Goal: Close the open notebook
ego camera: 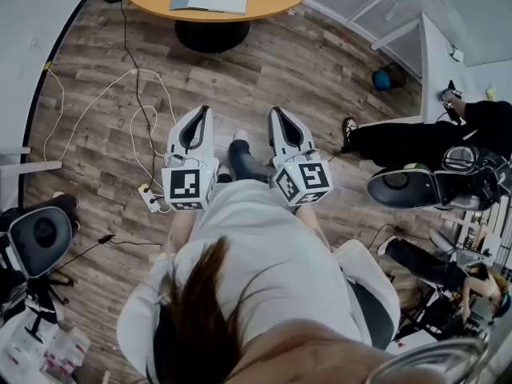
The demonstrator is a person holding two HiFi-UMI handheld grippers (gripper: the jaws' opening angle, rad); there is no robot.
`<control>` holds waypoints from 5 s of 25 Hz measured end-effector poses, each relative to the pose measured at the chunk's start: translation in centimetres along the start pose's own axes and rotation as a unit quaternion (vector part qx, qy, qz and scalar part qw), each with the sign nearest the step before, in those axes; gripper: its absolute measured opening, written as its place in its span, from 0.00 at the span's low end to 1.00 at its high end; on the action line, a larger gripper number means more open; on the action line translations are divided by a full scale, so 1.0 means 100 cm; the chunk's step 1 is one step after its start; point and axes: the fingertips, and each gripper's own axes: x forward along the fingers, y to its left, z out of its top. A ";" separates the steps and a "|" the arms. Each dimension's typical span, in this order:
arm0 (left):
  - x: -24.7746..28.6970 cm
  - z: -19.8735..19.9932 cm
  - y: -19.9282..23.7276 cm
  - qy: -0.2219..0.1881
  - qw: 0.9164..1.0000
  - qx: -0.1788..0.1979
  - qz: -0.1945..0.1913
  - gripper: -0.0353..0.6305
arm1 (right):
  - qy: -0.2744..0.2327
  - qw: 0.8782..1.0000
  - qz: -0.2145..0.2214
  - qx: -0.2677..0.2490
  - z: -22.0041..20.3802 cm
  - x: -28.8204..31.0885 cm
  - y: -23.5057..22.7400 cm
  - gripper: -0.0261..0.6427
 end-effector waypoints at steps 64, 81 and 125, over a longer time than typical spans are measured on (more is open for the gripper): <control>0.421 0.071 0.216 0.003 0.999 -0.031 0.016 0.08 | 0.027 1.000 -0.008 0.011 0.109 0.423 -0.203 0.04; 0.471 0.061 0.298 0.031 0.999 -0.020 -0.023 0.08 | 0.020 0.998 -0.057 0.022 0.106 0.498 -0.194 0.04; 0.481 0.063 0.331 0.027 0.996 -0.063 0.056 0.08 | 0.028 0.999 -0.018 0.025 0.113 0.536 -0.207 0.04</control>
